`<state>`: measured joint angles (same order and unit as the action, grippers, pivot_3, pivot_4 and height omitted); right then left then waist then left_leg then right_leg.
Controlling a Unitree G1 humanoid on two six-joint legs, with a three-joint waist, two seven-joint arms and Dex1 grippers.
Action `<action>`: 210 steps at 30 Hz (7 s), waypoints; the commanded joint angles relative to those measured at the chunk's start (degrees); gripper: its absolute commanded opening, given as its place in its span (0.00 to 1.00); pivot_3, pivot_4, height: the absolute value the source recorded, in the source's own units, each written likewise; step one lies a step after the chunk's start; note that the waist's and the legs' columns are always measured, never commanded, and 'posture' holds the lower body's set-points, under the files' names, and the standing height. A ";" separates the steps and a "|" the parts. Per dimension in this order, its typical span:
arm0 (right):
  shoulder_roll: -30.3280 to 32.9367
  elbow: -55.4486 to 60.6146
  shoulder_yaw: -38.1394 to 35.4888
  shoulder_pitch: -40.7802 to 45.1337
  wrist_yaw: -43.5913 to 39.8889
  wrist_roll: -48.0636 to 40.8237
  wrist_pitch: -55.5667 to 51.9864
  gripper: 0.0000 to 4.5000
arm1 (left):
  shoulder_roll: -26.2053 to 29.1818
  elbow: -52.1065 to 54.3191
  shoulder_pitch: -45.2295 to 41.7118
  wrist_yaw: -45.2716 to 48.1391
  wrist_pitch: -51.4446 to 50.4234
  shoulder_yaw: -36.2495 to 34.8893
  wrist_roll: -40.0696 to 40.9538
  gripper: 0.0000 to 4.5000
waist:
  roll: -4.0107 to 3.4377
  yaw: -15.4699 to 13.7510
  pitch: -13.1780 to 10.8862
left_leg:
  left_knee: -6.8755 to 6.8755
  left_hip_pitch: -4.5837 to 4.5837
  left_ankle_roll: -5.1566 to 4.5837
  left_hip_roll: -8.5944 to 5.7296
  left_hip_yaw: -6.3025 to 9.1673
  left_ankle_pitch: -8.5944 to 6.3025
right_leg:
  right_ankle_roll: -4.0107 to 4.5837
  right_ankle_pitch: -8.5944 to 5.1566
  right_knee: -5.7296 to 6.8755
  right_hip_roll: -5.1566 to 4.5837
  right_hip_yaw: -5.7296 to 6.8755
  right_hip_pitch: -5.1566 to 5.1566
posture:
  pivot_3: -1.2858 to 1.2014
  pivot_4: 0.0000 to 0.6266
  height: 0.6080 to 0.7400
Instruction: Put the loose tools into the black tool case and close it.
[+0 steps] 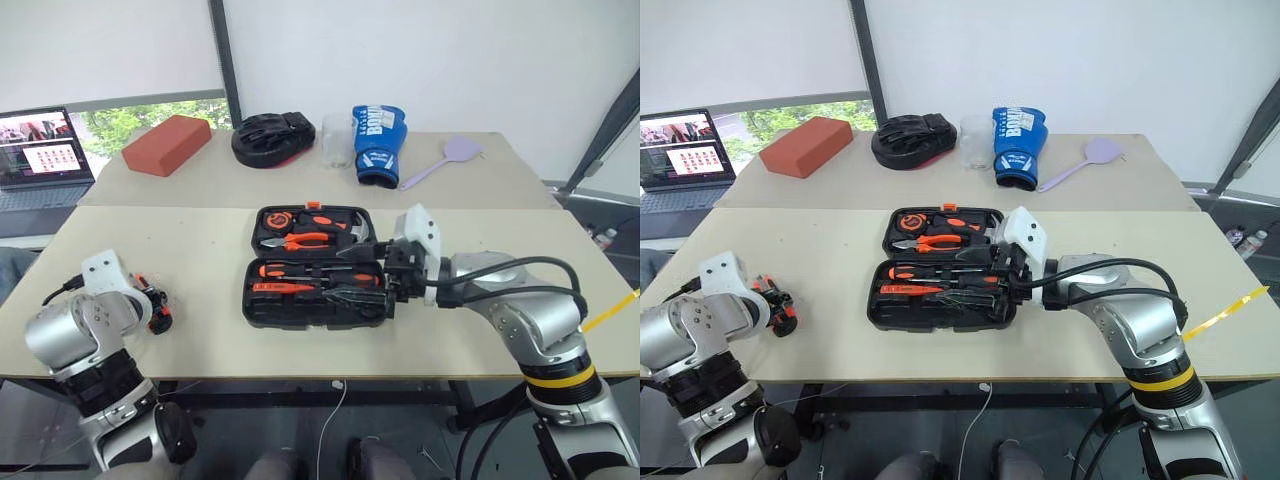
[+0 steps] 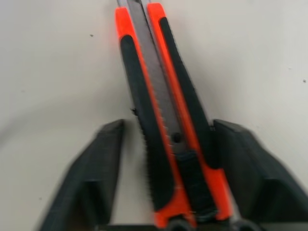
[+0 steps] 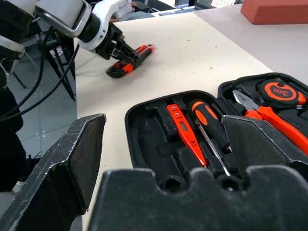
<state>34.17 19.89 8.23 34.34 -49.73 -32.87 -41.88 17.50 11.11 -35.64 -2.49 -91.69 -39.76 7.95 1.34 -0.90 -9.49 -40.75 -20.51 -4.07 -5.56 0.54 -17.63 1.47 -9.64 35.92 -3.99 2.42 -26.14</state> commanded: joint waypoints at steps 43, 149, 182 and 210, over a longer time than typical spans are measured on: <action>6.49 17.51 -11.87 -15.99 13.02 -6.71 -8.39 1.00 | 18.44 -52.40 -28.37 94.99 82.55 77.44 1.56 0.36 | 0.17 0.02 -0.21 | -0.82 -1.54 -1.24 0.05 -0.03 0.00 | 0.05 0.07 -0.04 -0.05 0.09 -0.99 | 0.52 0.24 1.00; 8.99 -2.08 4.32 -6.33 -4.42 11.40 -5.31 0.38 | 27.06 -3.41 -4.26 82.57 54.06 45.89 22.36 1.00 | -0.18 0.13 -0.08 | -0.97 -1.30 -1.31 0.08 -0.30 -0.09 | -0.09 0.12 -0.03 -0.01 -0.08 -0.86 | 0.52 0.24 1.00; 2.80 -41.89 5.02 7.67 -10.55 26.14 27.88 0.00 | 25.17 -26.87 4.59 67.70 71.79 43.46 5.60 0.01 | -0.19 0.47 -0.08 | -0.86 -1.23 -1.27 0.08 -0.40 -0.06 | -0.07 0.13 -0.02 0.00 -0.10 -0.88 | 0.52 0.24 1.00; 0.68 -47.38 2.89 8.58 -12.62 29.75 33.92 0.00 | 24.63 -28.72 0.82 75.97 74.60 45.83 4.29 0.01 | -0.22 1.16 -0.08 | -0.80 -1.27 -1.25 0.08 -0.36 -0.04 | 0.00 0.17 -0.03 0.00 -0.10 -0.94 | 0.52 0.24 1.00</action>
<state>34.04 -35.00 12.01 44.67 -57.69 0.19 -7.73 42.22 -19.68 -33.79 72.18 -17.56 6.49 11.04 1.12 0.25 -9.57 -41.55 -21.80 -5.32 -5.49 0.19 -17.68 1.47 -9.46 35.88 -3.99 2.33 -27.08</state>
